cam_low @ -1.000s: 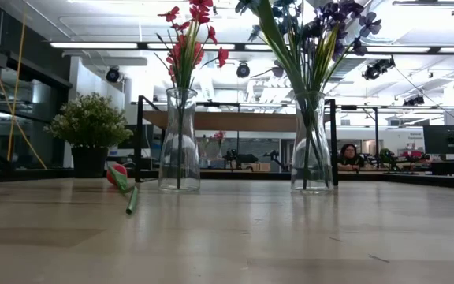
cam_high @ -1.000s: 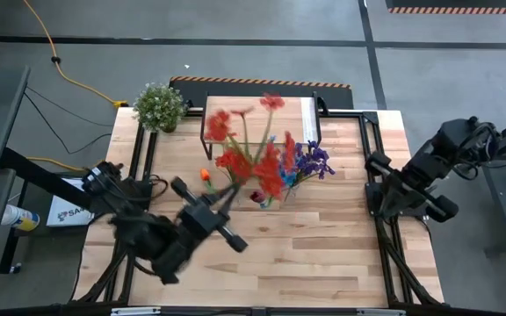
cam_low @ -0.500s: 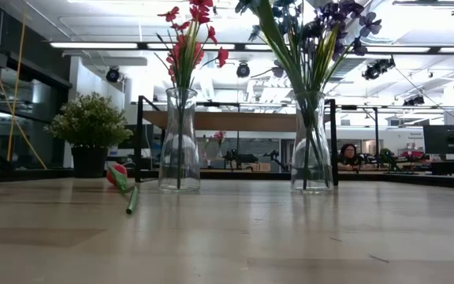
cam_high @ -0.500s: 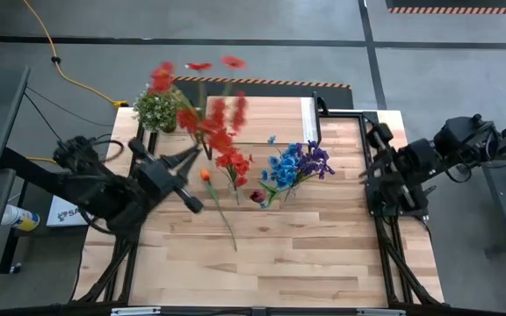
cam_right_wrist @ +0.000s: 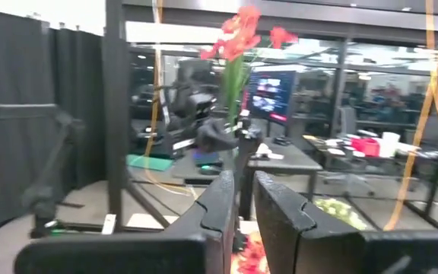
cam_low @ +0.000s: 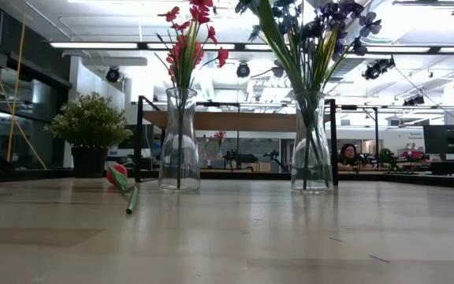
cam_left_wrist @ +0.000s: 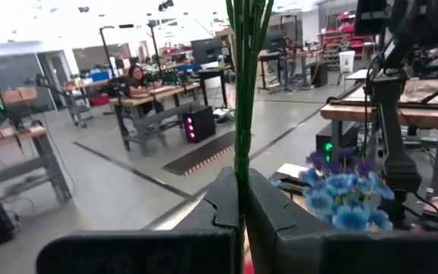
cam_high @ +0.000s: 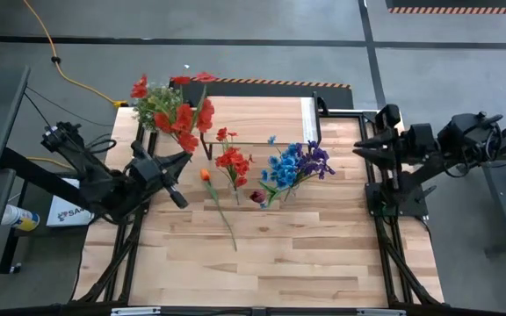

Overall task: Pick and place flowers into a vace then onto a shelf
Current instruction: Put the red flowers into the left transparent vase

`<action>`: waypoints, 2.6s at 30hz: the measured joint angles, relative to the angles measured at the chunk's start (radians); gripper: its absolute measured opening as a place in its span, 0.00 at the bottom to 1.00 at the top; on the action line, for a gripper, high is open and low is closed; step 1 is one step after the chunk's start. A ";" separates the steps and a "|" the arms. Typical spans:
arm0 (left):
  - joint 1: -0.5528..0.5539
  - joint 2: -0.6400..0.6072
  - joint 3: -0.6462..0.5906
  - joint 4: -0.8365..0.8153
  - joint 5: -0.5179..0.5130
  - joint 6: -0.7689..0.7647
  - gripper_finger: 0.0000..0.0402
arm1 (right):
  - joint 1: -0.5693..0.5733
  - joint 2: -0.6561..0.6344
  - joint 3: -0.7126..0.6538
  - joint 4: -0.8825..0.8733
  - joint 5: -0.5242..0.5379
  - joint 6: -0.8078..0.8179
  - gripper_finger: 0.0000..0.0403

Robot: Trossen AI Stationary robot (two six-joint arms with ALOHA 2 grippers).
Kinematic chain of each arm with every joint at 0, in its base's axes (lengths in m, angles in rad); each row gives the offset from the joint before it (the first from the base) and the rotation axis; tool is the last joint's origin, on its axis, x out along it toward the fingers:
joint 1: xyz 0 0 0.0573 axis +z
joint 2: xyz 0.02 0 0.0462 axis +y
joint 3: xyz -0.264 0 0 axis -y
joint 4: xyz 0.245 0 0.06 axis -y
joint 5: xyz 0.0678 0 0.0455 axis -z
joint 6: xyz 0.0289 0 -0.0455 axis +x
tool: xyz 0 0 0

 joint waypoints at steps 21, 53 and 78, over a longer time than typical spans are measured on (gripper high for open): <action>0.000 -0.022 -0.369 0.012 -0.125 -0.613 0.09 | 0.000 0.065 0.000 0.032 0.106 0.000 0.12; 0.121 0.291 -0.446 0.023 -0.125 -1.403 0.09 | 0.000 0.061 0.000 0.037 0.154 -0.053 0.11; 0.185 0.549 -0.225 0.010 -0.125 -1.400 0.09 | 0.001 0.049 0.000 0.023 0.118 -0.119 0.13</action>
